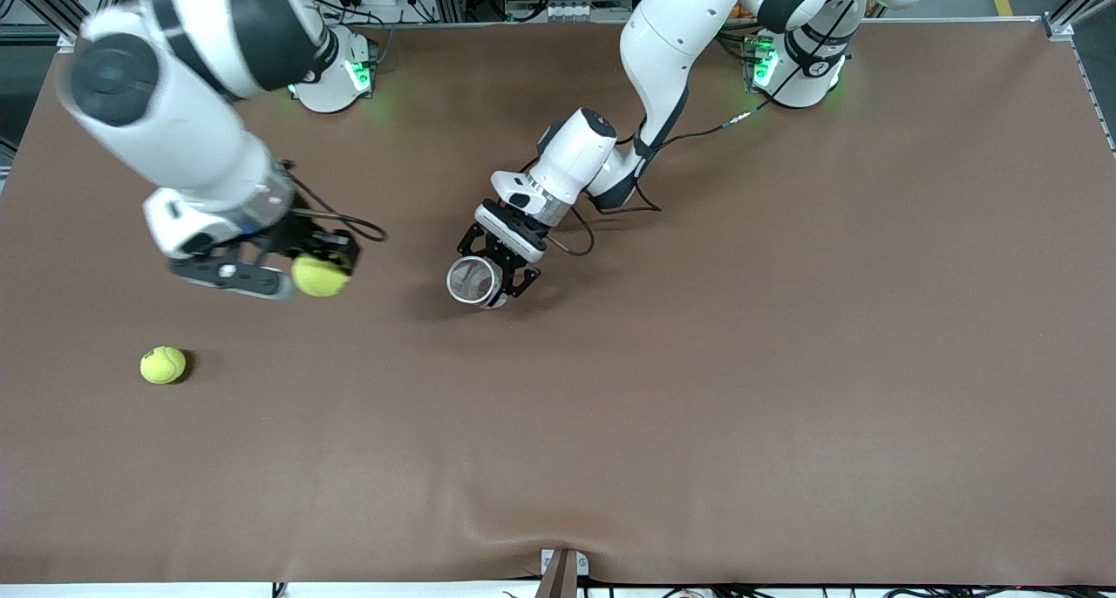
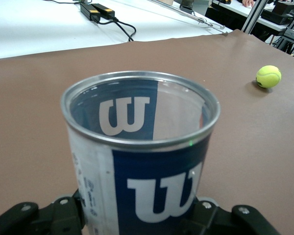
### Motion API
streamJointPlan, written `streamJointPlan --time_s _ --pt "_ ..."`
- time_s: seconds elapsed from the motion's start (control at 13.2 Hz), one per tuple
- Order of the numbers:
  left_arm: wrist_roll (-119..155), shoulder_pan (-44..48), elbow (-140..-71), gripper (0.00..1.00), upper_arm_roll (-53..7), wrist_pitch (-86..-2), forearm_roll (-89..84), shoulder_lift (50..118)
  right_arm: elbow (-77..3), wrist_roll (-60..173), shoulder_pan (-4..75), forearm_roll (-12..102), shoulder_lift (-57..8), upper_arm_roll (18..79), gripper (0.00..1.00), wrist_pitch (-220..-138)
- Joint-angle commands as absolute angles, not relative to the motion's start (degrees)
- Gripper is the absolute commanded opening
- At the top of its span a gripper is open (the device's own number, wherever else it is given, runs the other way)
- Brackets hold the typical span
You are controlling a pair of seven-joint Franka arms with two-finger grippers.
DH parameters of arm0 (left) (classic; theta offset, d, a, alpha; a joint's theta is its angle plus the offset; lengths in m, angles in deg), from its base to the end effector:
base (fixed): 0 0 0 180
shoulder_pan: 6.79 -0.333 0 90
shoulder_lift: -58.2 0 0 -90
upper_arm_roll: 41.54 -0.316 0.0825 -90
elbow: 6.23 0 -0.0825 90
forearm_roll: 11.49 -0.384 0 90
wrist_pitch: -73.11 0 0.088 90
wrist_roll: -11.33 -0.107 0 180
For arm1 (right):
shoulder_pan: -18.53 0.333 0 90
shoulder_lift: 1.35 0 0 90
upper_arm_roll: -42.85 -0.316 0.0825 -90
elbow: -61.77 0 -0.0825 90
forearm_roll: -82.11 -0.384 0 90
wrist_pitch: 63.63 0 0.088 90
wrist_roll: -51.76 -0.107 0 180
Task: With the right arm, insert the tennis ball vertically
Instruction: 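Move the held ball with the right gripper above the can opening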
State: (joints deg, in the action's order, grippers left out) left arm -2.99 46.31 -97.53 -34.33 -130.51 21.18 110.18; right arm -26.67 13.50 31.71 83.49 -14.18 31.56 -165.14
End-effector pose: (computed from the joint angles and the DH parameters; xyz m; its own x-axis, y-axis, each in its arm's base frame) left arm 0.4310 -0.5754 0.2127 0.5502 -0.2080 0.8087 -0.6032 -0.7687 0.2126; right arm 0.5798 0.2491 0.5244 0.9711 -0.2386 -0.0056 -0.2386 -0.9709 -0.0209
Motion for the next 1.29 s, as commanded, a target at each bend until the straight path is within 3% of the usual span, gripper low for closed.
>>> streamJointPlan --time_s 0.0,0.46,1.22 --pt "-3.3 48.6 -94.7 0.70 -37.7 -130.6 21.6 111.6 -27.8 5.8 37.1 84.1 -16.1 32.0 0.00 -168.4" --pt "-3.3 48.6 -93.6 0.71 -37.7 -130.6 21.6 111.3 -27.7 -4.7 43.0 88.7 -21.6 32.0 0.00 -173.7" --pt "-3.3 48.6 -93.7 0.73 -37.9 -130.6 21.6 112.5 -27.3 -6.9 44.1 90.2 -25.1 32.0 0.00 -177.4"
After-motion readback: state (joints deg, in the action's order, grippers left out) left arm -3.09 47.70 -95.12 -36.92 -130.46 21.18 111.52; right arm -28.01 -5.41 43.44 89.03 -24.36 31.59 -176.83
